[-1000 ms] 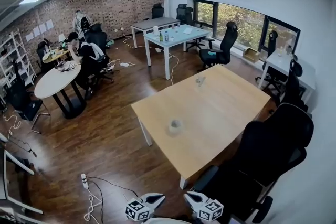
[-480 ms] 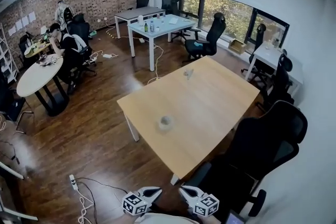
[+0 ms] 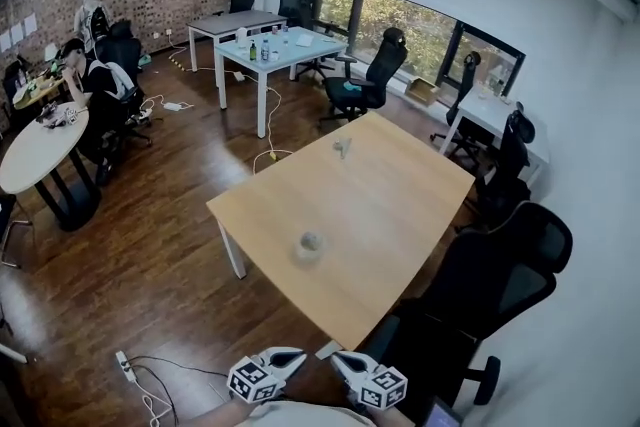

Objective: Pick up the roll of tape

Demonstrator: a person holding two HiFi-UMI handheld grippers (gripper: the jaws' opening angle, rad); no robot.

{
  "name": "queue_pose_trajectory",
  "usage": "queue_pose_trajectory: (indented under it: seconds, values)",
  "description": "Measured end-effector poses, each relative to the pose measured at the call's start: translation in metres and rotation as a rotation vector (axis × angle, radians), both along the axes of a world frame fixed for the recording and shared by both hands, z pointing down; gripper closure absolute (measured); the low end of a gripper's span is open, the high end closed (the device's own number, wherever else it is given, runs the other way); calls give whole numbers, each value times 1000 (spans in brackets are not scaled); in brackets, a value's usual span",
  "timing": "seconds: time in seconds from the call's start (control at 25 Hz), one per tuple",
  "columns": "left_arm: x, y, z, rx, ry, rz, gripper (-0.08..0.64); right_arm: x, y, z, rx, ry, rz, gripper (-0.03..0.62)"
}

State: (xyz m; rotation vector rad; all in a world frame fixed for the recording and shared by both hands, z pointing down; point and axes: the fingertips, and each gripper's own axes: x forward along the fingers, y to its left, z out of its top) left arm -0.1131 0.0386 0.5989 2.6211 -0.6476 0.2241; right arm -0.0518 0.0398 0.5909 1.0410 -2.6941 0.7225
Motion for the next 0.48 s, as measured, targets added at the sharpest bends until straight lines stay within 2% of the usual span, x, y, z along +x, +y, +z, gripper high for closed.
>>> queue_pose_trajectory:
  seconds: [0.48]
  values:
    - [-80,-29,16,-39,25,-67,554,-50,-28,2,-20,21,26,586]
